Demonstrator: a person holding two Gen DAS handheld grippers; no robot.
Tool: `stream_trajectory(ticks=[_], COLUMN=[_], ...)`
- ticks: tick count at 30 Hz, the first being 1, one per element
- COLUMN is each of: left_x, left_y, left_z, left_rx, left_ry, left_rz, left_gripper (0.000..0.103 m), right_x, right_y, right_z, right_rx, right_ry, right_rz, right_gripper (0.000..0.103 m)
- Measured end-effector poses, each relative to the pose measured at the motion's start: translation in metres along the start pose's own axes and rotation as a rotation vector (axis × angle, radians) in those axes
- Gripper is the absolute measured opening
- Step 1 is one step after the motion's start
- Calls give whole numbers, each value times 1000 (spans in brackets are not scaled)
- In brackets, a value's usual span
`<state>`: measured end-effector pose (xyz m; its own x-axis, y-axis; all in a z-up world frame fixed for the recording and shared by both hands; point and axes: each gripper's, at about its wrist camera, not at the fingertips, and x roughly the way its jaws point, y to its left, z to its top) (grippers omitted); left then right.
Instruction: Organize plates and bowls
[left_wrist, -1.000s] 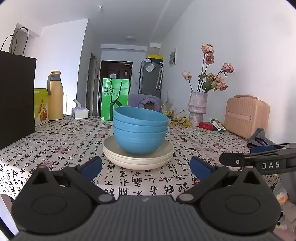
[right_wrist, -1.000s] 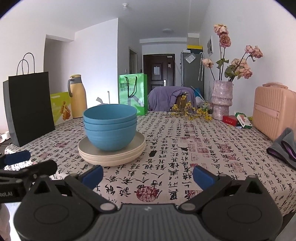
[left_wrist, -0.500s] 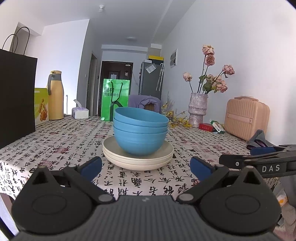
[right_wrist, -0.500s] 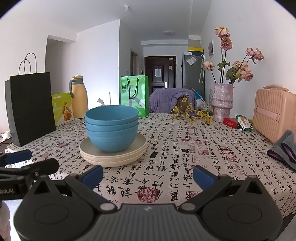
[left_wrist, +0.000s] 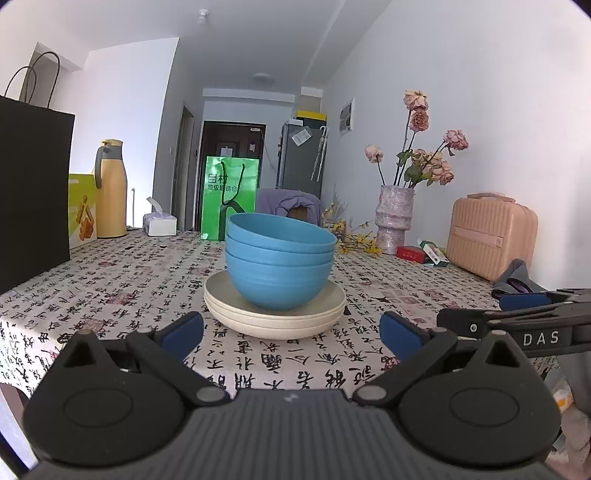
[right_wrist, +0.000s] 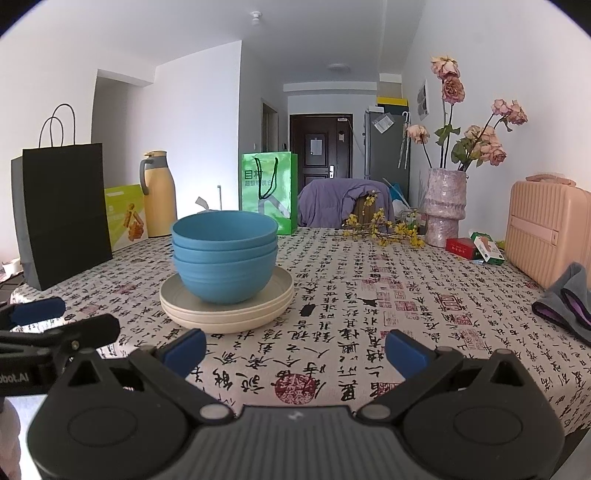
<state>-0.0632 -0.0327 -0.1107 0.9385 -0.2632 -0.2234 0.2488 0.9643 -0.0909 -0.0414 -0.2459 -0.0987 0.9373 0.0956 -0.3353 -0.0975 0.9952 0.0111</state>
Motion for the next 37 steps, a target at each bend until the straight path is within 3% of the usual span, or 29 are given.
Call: stream_trajectory(ticks=[37], left_x=[-2], left_y=[-2], left_z=[0], left_rx=[5], left_ry=[-19], left_rz=[12], left_gripper=[103], right_x=[0], right_y=[0], right_z=[0], right_rx=[-4], right_ry=[-3], right_rz=[0], right_gripper=[103])
